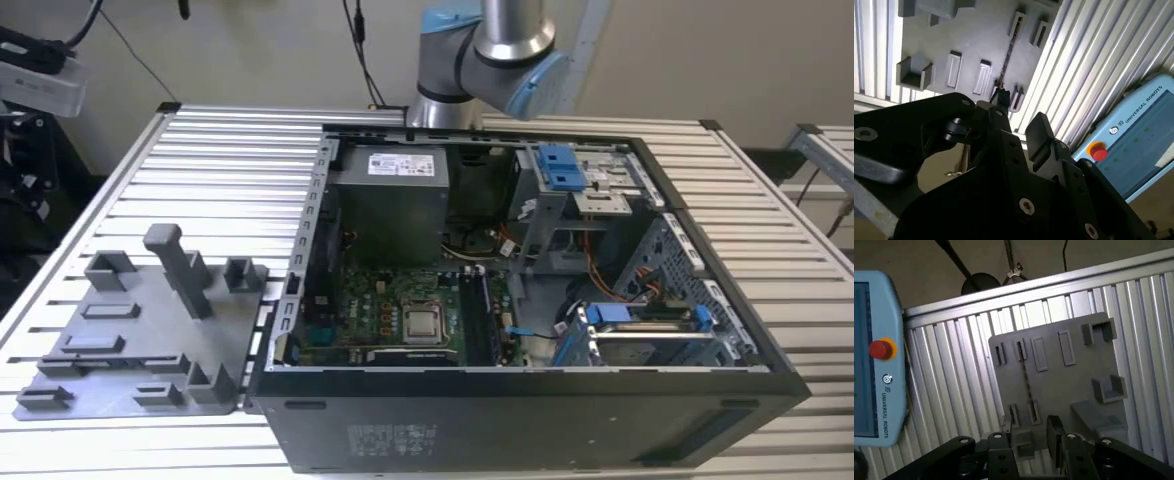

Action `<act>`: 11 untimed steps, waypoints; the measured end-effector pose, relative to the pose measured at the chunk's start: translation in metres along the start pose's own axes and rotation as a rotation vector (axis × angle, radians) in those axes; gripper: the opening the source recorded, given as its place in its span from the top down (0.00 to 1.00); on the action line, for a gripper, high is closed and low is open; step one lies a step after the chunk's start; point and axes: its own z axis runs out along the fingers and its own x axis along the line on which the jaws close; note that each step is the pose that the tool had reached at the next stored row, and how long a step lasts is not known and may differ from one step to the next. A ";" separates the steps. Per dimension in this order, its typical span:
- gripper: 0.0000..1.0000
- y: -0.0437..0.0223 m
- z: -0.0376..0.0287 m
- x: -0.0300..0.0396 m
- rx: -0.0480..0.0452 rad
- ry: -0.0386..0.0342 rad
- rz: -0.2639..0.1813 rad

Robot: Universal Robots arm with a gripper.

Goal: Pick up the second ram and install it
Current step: 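Pick up the second ram and move it above second insertion slot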

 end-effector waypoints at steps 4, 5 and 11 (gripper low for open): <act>0.58 0.0002 0.0014 0.0000 0.0000 0.0001 -0.002; 0.58 0.0002 0.0014 0.0000 0.0001 0.0001 -0.002; 0.58 0.0002 0.0019 -0.0001 0.0002 -0.0001 -0.002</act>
